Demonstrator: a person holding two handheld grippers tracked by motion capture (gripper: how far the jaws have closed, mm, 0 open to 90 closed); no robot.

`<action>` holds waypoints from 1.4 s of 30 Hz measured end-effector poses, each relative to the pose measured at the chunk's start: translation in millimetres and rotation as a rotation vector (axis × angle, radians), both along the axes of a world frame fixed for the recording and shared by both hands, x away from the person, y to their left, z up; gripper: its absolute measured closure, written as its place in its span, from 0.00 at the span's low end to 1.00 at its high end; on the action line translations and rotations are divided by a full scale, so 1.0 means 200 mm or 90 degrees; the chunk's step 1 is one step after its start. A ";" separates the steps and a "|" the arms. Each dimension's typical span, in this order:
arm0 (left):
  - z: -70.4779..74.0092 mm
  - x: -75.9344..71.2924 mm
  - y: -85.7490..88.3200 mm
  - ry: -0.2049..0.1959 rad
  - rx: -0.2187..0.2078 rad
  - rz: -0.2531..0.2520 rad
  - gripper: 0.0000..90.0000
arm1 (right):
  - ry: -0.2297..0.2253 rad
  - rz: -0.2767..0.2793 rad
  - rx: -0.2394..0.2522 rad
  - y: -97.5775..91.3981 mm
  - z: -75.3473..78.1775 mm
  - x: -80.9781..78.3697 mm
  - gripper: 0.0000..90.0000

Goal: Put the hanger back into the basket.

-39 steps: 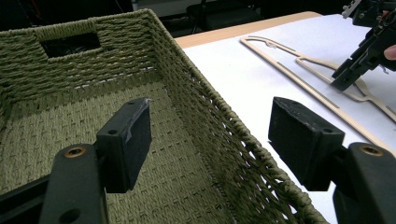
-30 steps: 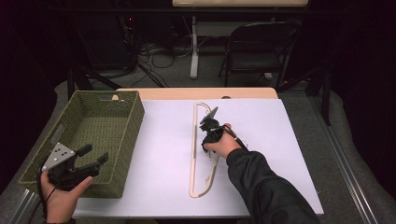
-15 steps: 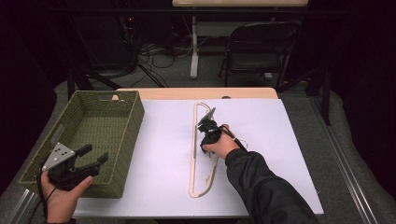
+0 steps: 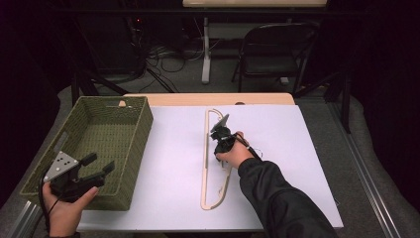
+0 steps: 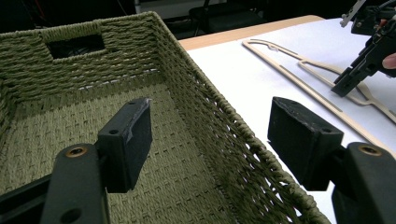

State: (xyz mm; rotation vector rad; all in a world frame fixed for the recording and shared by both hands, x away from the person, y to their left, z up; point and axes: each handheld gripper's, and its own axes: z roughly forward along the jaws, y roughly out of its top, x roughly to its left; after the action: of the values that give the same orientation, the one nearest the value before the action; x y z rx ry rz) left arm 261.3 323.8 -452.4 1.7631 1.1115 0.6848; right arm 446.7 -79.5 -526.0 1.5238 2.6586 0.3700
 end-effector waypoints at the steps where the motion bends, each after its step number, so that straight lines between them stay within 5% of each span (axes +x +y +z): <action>1: 0.00 0.00 0.00 0.000 0.000 0.000 0.34 | -0.006 -0.001 -0.004 0.00 0.00 0.00 0.79; 6: 0.00 0.00 0.00 -0.002 -0.002 0.002 0.34 | -0.002 -0.007 0.009 -0.01 -0.01 -0.01 0.88; 9: 0.00 -0.01 0.00 -0.002 -0.002 0.002 0.34 | 0.011 0.021 -0.021 -0.02 0.01 -0.01 0.95; 11: 0.00 -0.01 0.00 -0.003 -0.002 0.002 0.34 | 0.009 0.053 -0.033 -0.03 0.01 -0.02 0.95; 22: 0.00 0.00 -0.02 -0.002 0.002 -0.005 0.34 | 0.007 0.087 -0.043 -0.05 0.02 -0.04 0.95; 30: 0.00 -0.01 -0.02 -0.003 0.005 -0.007 0.34 | -0.032 0.145 -0.060 -0.07 0.04 -0.07 0.95; 34: 0.01 -0.01 -0.03 -0.004 0.006 -0.010 0.34 | -0.044 0.173 -0.045 -0.09 0.05 -0.09 0.95; 36: 0.01 -0.01 -0.03 -0.006 0.006 -0.011 0.34 | -0.062 0.194 -0.066 -0.10 0.07 -0.11 0.95; 37: 0.01 -0.01 -0.03 -0.006 0.005 -0.012 0.34 | -0.070 0.195 -0.048 -0.10 0.07 -0.12 0.95; 42: 0.02 -0.02 -0.06 -0.011 0.012 -0.023 0.36 | -0.114 0.253 -0.055 -0.14 0.11 -0.19 0.95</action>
State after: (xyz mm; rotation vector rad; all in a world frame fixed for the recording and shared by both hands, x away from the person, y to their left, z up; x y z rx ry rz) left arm 257.6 311.7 -447.7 1.7853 1.0633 0.6886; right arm 409.4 -107.7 -503.9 0.8861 2.7765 0.3808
